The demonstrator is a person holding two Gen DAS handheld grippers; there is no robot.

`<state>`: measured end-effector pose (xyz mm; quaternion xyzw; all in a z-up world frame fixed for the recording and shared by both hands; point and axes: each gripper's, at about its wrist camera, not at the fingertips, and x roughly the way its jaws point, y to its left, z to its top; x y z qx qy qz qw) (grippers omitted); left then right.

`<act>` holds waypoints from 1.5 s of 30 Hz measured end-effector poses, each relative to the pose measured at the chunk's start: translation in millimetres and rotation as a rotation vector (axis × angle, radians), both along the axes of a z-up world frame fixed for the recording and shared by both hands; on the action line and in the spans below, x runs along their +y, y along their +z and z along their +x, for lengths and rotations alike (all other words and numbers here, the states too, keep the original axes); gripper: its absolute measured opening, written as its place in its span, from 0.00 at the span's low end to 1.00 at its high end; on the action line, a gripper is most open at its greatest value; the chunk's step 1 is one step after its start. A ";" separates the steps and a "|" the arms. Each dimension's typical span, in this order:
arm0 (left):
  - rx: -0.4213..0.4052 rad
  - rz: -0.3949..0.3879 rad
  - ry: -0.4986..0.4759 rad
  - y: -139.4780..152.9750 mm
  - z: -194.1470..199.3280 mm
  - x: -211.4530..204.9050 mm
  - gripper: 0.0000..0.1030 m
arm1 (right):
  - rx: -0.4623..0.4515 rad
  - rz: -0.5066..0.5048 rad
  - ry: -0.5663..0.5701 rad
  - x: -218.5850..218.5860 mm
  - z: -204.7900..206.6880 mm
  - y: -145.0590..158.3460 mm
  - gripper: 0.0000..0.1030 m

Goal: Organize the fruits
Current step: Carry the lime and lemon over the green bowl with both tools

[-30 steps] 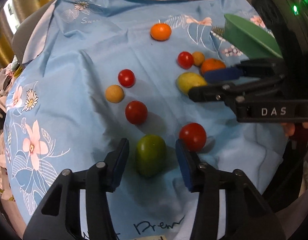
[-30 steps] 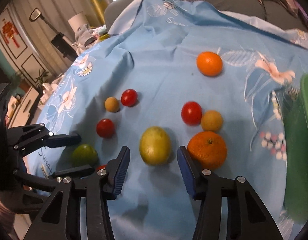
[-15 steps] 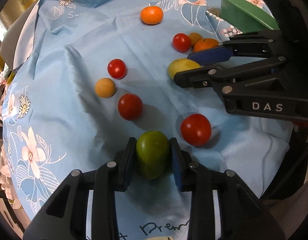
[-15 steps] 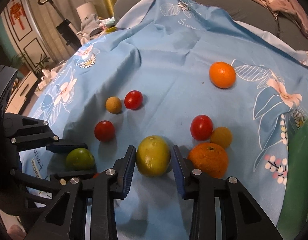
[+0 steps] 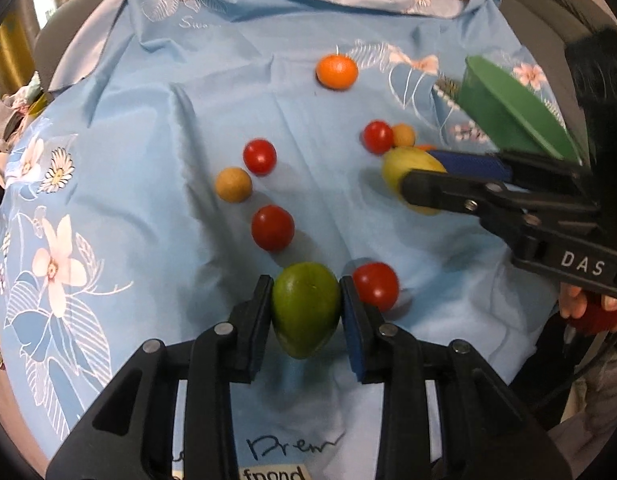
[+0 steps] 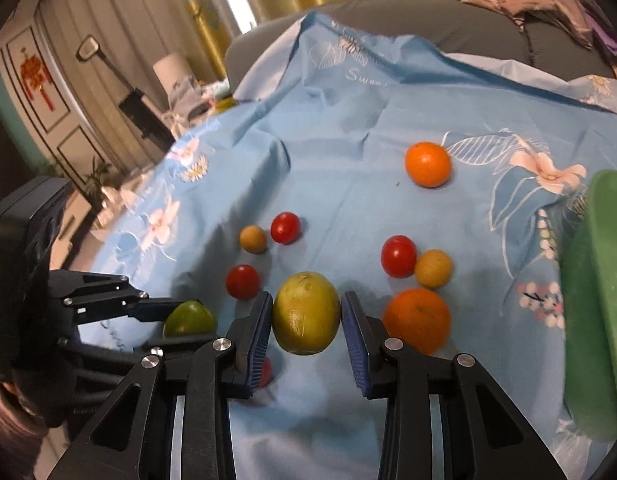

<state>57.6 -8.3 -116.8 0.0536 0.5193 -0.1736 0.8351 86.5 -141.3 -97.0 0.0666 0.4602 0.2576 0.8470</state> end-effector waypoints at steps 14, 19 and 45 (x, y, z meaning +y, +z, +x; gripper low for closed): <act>-0.091 0.007 -0.084 39.9 -6.8 -44.1 0.32 | -0.092 0.117 -0.128 -58.7 -25.7 38.6 0.36; -0.107 0.019 -0.141 49.2 -5.1 -73.2 0.32 | -0.130 0.131 -0.175 -80.2 -33.8 46.2 0.36; -0.113 -0.022 -0.385 57.8 55.7 -250.3 0.32 | -0.180 0.039 -0.538 -210.0 -50.2 37.0 0.36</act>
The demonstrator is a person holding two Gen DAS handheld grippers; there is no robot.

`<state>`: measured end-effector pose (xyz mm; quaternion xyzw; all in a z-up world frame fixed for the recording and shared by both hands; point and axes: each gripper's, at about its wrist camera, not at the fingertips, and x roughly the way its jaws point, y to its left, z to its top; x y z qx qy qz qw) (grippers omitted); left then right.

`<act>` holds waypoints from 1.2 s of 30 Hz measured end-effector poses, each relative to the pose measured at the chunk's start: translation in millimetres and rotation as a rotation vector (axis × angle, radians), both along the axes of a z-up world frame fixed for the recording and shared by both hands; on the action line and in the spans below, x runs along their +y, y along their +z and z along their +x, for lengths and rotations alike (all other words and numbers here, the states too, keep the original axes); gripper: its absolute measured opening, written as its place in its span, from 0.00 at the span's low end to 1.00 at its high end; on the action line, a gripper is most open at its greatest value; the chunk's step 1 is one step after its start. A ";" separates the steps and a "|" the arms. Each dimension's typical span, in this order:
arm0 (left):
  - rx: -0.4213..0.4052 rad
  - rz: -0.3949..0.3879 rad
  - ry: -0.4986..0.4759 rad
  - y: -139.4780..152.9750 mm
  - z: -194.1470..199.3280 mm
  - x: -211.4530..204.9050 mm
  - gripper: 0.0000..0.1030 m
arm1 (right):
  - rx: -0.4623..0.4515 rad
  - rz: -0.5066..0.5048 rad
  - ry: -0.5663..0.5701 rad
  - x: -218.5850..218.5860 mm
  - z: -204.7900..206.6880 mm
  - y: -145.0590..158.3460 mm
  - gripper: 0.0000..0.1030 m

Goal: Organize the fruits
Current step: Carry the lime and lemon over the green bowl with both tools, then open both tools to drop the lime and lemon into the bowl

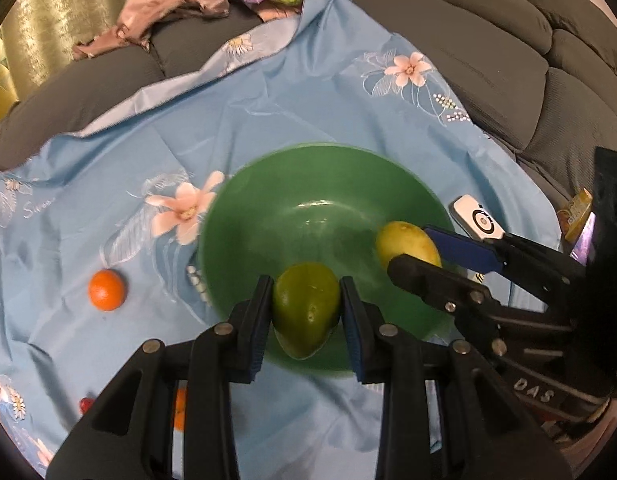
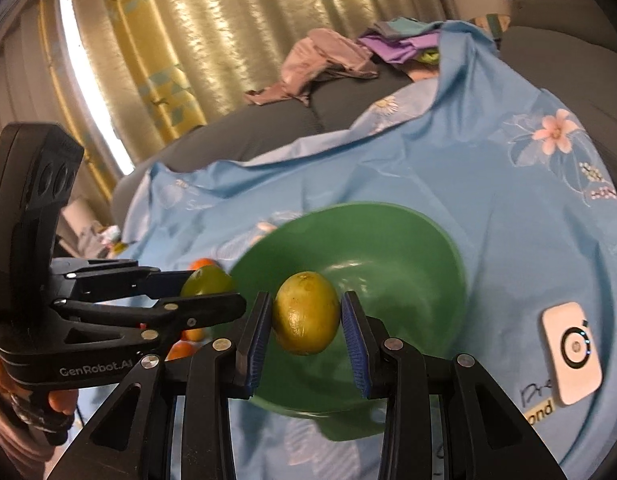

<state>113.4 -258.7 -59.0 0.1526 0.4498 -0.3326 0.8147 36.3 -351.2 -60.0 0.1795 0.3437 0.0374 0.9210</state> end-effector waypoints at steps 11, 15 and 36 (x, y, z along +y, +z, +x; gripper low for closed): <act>0.078 0.031 0.034 -32.1 12.2 -17.8 0.32 | 0.082 -0.072 -0.034 -4.5 4.1 -15.9 0.36; 0.082 0.037 0.046 -33.8 14.9 -14.8 0.42 | 0.100 -0.080 -0.042 -2.8 4.5 -17.6 0.36; -0.017 0.049 0.300 -3.6 -20.8 105.4 0.83 | 0.021 -0.076 -0.035 11.4 -20.0 10.9 0.39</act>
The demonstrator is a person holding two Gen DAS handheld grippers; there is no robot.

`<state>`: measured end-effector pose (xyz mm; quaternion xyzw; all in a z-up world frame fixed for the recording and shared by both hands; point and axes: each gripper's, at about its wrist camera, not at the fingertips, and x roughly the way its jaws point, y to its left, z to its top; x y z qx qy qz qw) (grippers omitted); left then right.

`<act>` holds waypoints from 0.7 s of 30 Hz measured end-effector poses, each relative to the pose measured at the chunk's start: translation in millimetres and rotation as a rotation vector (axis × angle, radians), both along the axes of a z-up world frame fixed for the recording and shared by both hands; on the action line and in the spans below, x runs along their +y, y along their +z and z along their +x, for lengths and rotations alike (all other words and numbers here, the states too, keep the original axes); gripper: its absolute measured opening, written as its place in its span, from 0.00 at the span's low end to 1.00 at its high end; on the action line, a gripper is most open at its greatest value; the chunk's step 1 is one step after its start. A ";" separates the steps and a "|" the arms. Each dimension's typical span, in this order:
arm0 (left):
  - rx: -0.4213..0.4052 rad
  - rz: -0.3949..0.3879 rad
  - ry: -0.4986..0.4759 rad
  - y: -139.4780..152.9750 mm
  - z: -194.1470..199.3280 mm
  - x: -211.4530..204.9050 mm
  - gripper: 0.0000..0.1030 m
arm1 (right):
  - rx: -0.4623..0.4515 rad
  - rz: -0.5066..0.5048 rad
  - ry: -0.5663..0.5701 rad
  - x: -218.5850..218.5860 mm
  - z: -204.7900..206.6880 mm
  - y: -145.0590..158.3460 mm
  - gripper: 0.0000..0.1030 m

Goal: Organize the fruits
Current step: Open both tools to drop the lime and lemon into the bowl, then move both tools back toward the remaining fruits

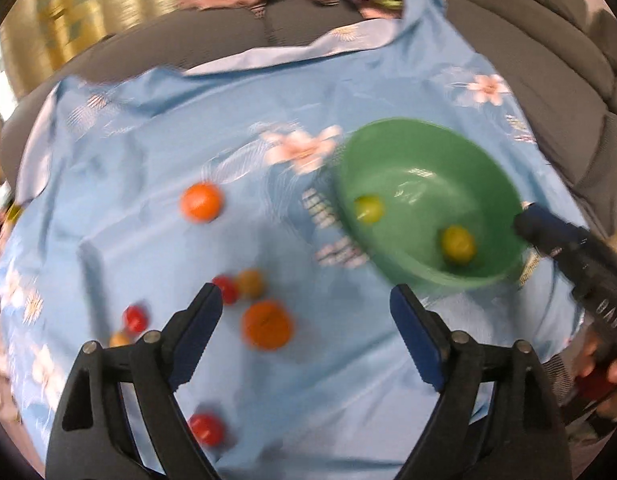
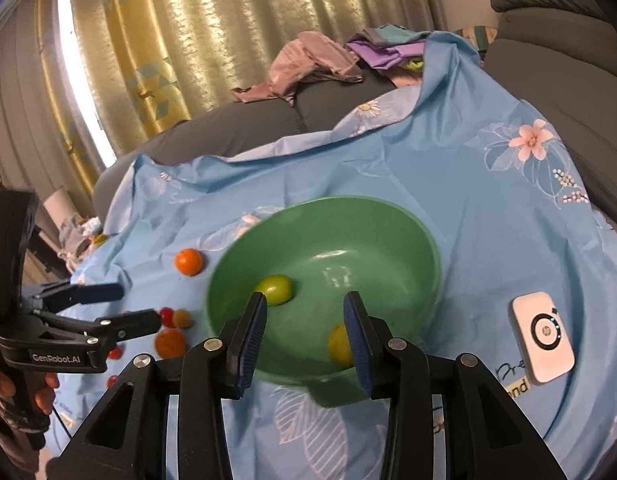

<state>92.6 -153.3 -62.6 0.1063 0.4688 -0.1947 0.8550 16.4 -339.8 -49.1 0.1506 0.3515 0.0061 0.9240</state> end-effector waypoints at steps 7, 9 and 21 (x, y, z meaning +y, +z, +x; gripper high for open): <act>0.017 0.029 0.090 -5.6 -24.2 52.1 0.83 | -0.002 -0.006 0.065 26.0 -6.5 7.5 0.39; 0.010 0.039 0.103 -5.2 -31.8 61.8 0.83 | -0.004 -0.018 0.080 34.4 -8.0 10.9 0.39; -0.007 -0.019 0.176 2.6 -68.1 120.6 0.83 | 0.000 -0.034 0.178 76.6 -17.3 27.0 0.39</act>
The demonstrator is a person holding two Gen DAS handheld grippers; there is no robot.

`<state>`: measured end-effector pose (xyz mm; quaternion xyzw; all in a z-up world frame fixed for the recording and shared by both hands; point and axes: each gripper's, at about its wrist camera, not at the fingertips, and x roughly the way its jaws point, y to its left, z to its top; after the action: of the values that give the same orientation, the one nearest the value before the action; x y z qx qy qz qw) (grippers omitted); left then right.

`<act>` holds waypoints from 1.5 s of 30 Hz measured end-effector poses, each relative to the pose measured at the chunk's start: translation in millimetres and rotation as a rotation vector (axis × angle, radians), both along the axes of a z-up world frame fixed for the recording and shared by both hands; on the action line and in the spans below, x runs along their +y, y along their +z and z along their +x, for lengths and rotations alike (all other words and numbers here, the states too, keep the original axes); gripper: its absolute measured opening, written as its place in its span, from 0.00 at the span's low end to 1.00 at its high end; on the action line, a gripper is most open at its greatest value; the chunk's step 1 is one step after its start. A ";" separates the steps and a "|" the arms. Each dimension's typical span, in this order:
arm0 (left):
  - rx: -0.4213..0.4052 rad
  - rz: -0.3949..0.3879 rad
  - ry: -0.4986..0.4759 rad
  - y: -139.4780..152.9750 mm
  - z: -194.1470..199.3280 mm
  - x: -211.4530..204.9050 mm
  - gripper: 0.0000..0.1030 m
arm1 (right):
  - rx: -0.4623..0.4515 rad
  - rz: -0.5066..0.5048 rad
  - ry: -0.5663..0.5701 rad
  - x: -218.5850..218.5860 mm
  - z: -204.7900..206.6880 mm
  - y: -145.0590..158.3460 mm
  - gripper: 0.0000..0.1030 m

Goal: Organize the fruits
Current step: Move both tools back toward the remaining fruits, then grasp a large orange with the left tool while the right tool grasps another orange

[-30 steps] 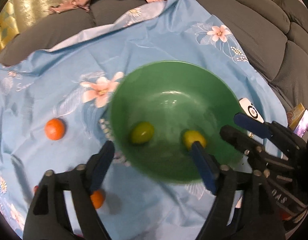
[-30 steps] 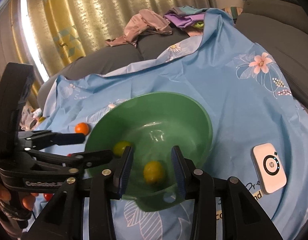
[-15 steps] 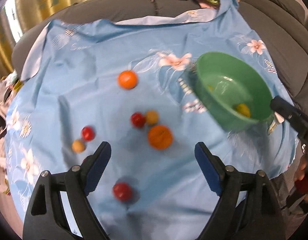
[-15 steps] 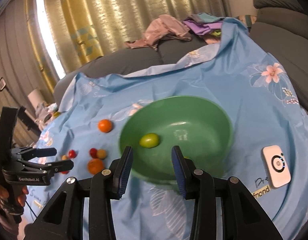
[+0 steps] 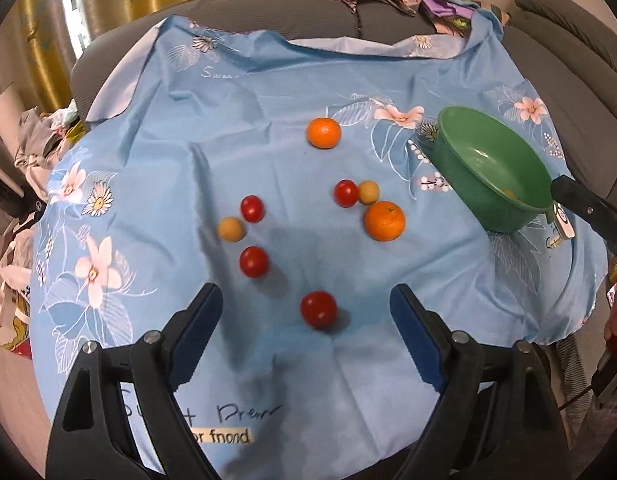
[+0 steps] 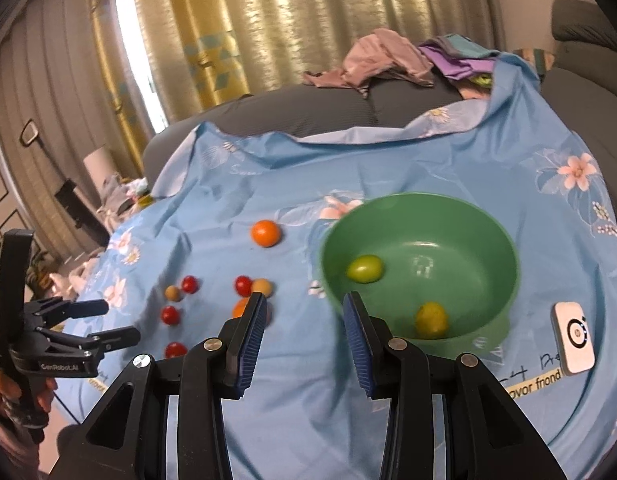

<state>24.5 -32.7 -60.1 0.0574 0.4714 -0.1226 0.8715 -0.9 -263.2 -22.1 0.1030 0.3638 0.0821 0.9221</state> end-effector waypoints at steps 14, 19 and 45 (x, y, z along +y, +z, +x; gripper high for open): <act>0.031 -0.079 0.026 -20.2 -14.6 40.4 0.83 | 0.102 0.011 0.089 36.1 11.1 -19.4 0.39; 0.050 -0.096 0.026 -29.7 -10.4 46.3 0.83 | 0.145 0.021 0.135 49.7 20.4 -33.3 0.39; 0.072 -0.109 -0.046 -49.4 37.6 46.3 0.83 | 0.319 -0.074 0.234 93.9 107.9 -111.9 0.47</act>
<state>62.1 13.5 -109.5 0.0162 0.4936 -0.1699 0.8528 107.0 -169.3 -134.0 0.0378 0.5174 0.1579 0.8402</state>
